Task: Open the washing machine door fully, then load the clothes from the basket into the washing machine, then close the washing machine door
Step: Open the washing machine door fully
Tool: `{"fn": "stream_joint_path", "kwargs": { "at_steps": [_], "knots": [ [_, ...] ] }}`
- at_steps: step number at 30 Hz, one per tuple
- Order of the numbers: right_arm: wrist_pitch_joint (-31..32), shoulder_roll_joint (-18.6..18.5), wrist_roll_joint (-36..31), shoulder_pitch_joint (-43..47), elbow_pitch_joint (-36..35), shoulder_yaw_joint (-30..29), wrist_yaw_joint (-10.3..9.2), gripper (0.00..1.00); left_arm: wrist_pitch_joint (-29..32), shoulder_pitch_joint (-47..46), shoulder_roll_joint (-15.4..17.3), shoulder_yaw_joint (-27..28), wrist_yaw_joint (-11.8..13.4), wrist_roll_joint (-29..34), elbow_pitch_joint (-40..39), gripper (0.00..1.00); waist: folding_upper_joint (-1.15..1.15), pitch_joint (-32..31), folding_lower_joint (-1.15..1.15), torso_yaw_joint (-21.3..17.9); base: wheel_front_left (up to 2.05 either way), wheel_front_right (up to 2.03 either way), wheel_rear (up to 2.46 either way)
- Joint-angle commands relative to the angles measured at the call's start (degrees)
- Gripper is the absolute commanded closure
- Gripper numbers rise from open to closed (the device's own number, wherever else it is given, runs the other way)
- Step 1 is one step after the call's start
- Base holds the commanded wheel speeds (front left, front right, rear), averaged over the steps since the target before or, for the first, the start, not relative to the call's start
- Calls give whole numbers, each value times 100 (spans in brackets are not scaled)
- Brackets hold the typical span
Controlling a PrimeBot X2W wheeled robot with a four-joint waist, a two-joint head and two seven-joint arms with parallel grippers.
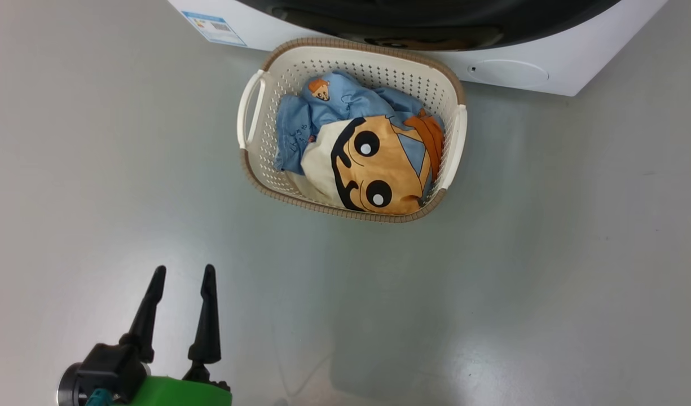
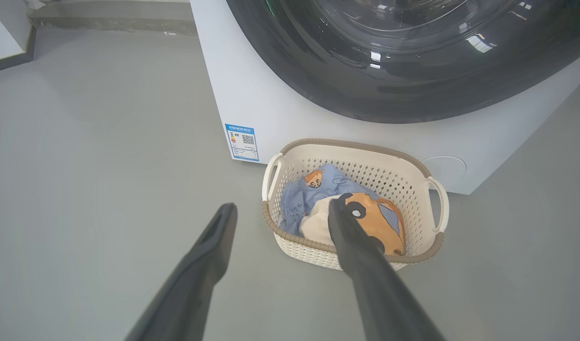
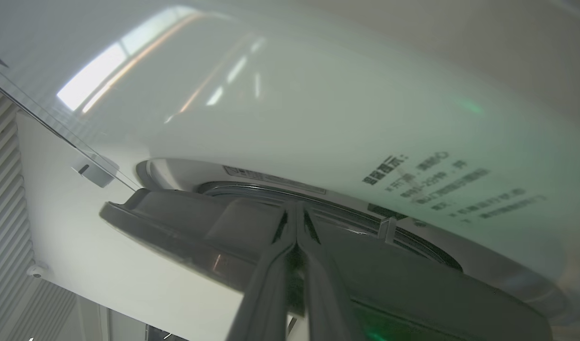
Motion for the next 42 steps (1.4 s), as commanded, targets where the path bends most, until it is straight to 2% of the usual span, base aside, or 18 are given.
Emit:
{"fn": "stream_joint_path", "kwargs": {
  "at_steps": [1,13,28,42],
  "knots": [
    [43,15,11,-126,-156,84,9,100,-37,82,77,220,8,-27,-148,0,0,28,0,-4,0,0,0],
    [53,-70,15,-291,-150,208,9,100,-37,55,77,140,79,-59,-254,0,0,210,0,84,0,0,0],
    [342,-358,-32,-431,-125,555,9,100,-37,162,77,-18,211,-186,-186,0,0,316,0,216,0,0,0],
    [684,-215,121,-436,-392,861,9,100,-37,40,77,113,247,-175,-116,0,0,275,0,-18,0,0,0]
  ]
}}
